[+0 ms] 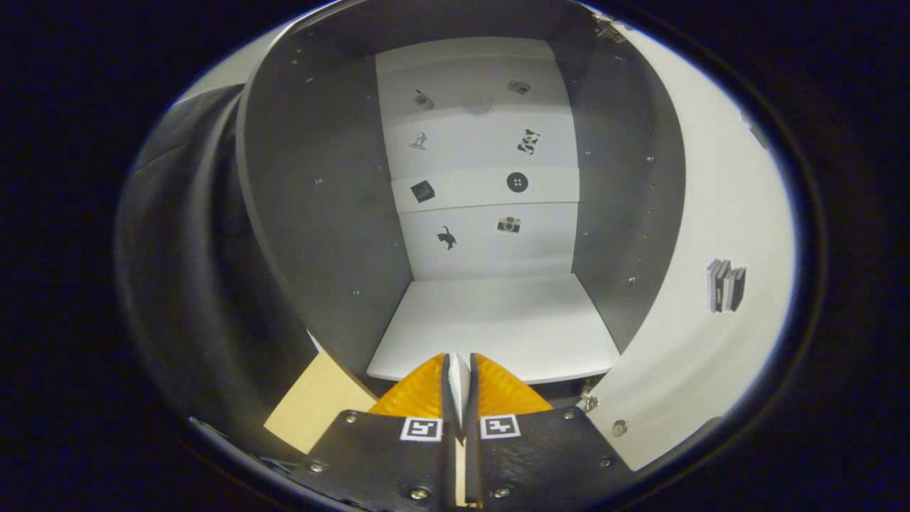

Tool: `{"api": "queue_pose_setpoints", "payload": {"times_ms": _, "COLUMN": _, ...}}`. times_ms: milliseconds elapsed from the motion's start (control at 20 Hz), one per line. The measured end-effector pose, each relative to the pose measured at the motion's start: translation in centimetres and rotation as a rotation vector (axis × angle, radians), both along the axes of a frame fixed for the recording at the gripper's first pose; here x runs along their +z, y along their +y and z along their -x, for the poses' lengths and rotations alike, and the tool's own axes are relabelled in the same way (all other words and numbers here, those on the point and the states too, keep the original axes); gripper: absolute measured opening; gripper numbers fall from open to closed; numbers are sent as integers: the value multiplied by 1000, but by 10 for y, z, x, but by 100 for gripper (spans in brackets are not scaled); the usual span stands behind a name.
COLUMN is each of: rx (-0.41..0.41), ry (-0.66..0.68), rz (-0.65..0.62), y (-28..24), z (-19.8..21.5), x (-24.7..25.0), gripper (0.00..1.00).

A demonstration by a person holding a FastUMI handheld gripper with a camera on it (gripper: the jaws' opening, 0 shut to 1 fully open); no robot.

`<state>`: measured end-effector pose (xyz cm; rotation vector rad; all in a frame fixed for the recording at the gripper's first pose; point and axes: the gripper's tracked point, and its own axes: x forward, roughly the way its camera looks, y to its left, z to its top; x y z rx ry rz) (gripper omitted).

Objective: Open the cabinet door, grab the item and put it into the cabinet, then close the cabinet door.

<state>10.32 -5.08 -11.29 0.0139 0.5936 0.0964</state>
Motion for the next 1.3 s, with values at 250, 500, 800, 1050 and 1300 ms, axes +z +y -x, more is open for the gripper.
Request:
{"api": "queue_pose_setpoints", "payload": {"times_ms": 250, "rx": -27, "ry": 48, "rz": -33, "y": -3, "z": -29, "x": 3, "gripper": 5}}
{"api": "queue_pose_setpoints", "payload": {"times_ms": 500, "rx": -80, "ry": 94, "rz": -5, "y": -23, "z": -57, "x": -7, "gripper": 5}}
{"api": "queue_pose_setpoints", "payload": {"times_ms": 800, "rx": -81, "ry": 175, "rz": 91, "y": -32, "z": -68, "x": -28, "gripper": 5}}
{"api": "queue_pose_setpoints", "payload": {"times_ms": 1050, "rx": -90, "ry": 248, "rz": 141, "y": -44, "z": -77, "x": -48, "gripper": 6}}
{"api": "queue_pose_setpoints", "payload": {"times_ms": 1300, "rx": -108, "ry": 282, "rz": 154, "y": -51, "z": -89, "x": -62, "gripper": 6}}
